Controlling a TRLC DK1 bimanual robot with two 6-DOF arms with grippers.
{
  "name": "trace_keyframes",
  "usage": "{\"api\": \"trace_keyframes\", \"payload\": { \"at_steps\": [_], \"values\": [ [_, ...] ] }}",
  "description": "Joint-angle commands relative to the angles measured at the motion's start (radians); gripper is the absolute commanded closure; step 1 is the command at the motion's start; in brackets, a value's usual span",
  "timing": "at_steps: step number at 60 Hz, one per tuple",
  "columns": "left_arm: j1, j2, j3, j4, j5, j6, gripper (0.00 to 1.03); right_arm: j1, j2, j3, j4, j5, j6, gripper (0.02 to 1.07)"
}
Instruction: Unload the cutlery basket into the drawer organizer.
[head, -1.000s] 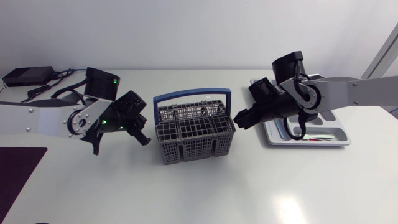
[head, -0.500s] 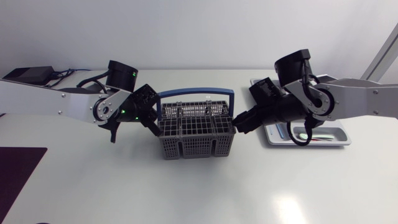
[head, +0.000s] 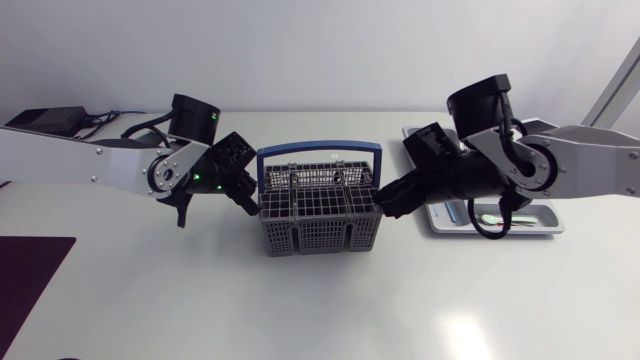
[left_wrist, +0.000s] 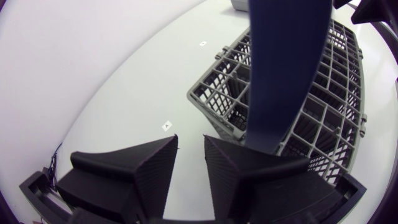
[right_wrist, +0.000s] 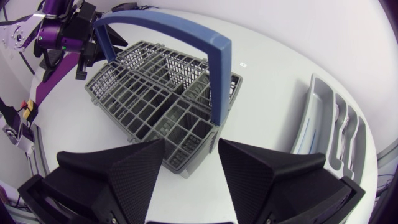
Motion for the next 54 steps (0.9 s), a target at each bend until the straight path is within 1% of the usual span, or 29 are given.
{"api": "trace_keyframes", "payload": {
  "at_steps": [1, 13, 27, 31, 35, 43, 51, 54],
  "values": [
    [0.013, -0.059, -0.025, -0.003, 0.008, -0.01, 0.53, -0.018, -0.018, -0.023, -0.02, -0.005, 0.005, 0.43],
    [0.022, -0.116, -0.059, -0.019, 0.011, -0.012, 0.5, -0.075, -0.021, -0.029, -0.021, -0.009, -0.026, 0.43],
    [0.029, -0.134, -0.087, -0.02, 0.025, -0.013, 0.35, -0.141, -0.004, -0.025, -0.014, -0.02, -0.058, 0.43],
    [0.036, -0.134, -0.085, -0.02, 0.025, -0.016, 0.33, -0.15, 0.013, -0.025, -0.006, -0.02, -0.064, 0.43],
    [0.045, -0.134, -0.085, -0.02, 0.033, -0.022, 0.25, -0.158, 0.03, -0.025, 0.005, -0.02, -0.067, 0.43],
    [0.065, -0.127, -0.085, -0.043, 0.056, -0.041, 0.05, -0.168, 0.071, -0.018, 0.026, -0.02, -0.069, 0.43],
    [0.066, -0.099, -0.079, -0.123, 0.065, -0.038, 0.04, -0.17, 0.125, -0.002, 0.031, -0.02, -0.069, 0.43],
    [0.06, -0.094, -0.085, -0.132, 0.065, -0.032, 0.04, -0.168, 0.137, 0.003, 0.031, -0.02, -0.067, 0.43]
  ]
}}
